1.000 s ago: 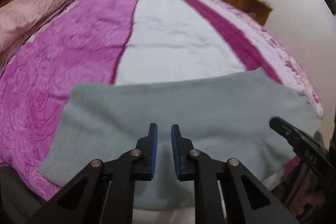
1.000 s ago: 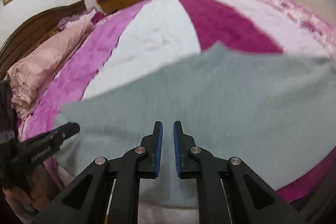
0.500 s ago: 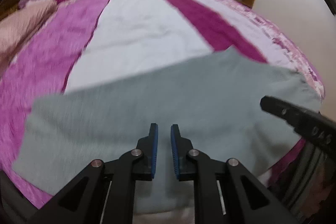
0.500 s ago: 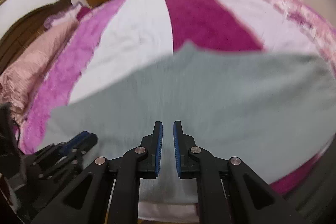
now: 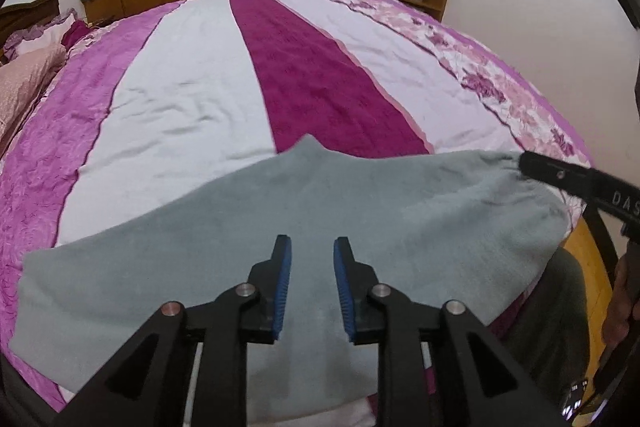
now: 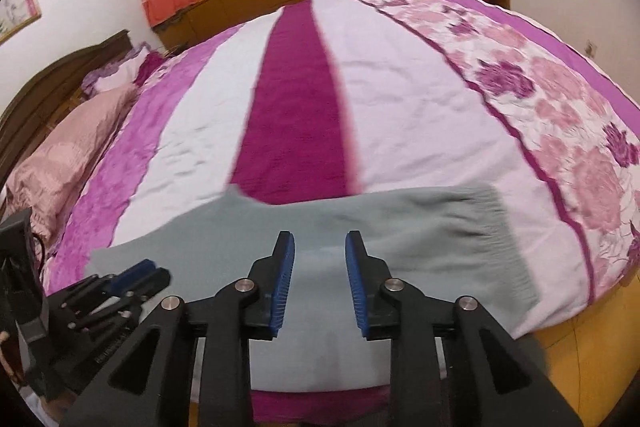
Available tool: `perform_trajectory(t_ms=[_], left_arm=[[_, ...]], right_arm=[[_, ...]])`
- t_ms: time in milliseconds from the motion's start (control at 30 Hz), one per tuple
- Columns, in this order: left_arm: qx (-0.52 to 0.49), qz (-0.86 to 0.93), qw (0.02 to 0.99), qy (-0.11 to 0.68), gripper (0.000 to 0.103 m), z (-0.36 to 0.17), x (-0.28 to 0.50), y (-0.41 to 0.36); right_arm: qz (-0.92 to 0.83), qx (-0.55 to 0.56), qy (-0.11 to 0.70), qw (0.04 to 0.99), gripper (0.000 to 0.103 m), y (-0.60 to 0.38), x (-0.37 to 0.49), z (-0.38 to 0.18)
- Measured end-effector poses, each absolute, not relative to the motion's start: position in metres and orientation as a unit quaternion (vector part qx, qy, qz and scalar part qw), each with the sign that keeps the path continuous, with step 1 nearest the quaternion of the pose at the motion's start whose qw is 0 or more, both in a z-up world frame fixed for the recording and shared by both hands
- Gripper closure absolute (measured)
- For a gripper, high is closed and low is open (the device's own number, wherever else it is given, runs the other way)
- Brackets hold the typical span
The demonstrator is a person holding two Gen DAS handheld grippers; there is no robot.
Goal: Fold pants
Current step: 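Grasp the ribbed cuff with the right gripper and lift it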
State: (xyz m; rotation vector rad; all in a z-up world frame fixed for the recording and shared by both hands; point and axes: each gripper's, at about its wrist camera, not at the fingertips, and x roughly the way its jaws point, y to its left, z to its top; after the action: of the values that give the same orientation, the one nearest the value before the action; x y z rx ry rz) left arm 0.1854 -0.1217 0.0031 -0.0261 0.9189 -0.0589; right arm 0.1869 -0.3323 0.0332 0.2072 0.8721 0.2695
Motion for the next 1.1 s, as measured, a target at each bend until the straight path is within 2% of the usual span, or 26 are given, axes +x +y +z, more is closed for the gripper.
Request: perform_trajectory(t_ms=[67,200,267,367,700,967,1100], left_arm=[[-0.018,-0.035,0.89,0.455,0.071,-0.007,0.19,-0.131],[-0.017,-0.033,0.879,0.476,0.07,-0.032,0.198,-0.149],[-0.02,-0.032,0.871,0.49,0.07,-0.044,0.201,-0.155],[-0.01,-0.024,0.87,0.492,0.068,-0.054,0.203,-0.162],[0.004,-0.023,0.873,0.487,0.063,-0.056,0.201,-0.168],[0.033,-0.031,0.878,0.477,0.059,-0.059,0.194,-0.173],[0.02,-0.032,0.876,0.48,0.058,-0.059,0.196,-0.171]], right_arm=[[0.124,0.101,0.423,0.892,0.079,-0.355,0.192,0.024],[0.123,0.111,0.405,0.899,0.077,-0.396,0.2,0.011],[0.133,0.128,0.4,0.898,0.068,-0.417,0.205,0.004],[0.131,0.146,0.411,0.89,0.061,-0.44,0.215,-0.008],[0.186,0.232,0.484,0.823,0.058,-0.476,0.225,-0.063],[0.231,0.259,0.49,0.799,0.055,-0.461,0.204,-0.063],[0.241,0.323,0.484,0.777,0.055,-0.466,0.216,-0.071]])
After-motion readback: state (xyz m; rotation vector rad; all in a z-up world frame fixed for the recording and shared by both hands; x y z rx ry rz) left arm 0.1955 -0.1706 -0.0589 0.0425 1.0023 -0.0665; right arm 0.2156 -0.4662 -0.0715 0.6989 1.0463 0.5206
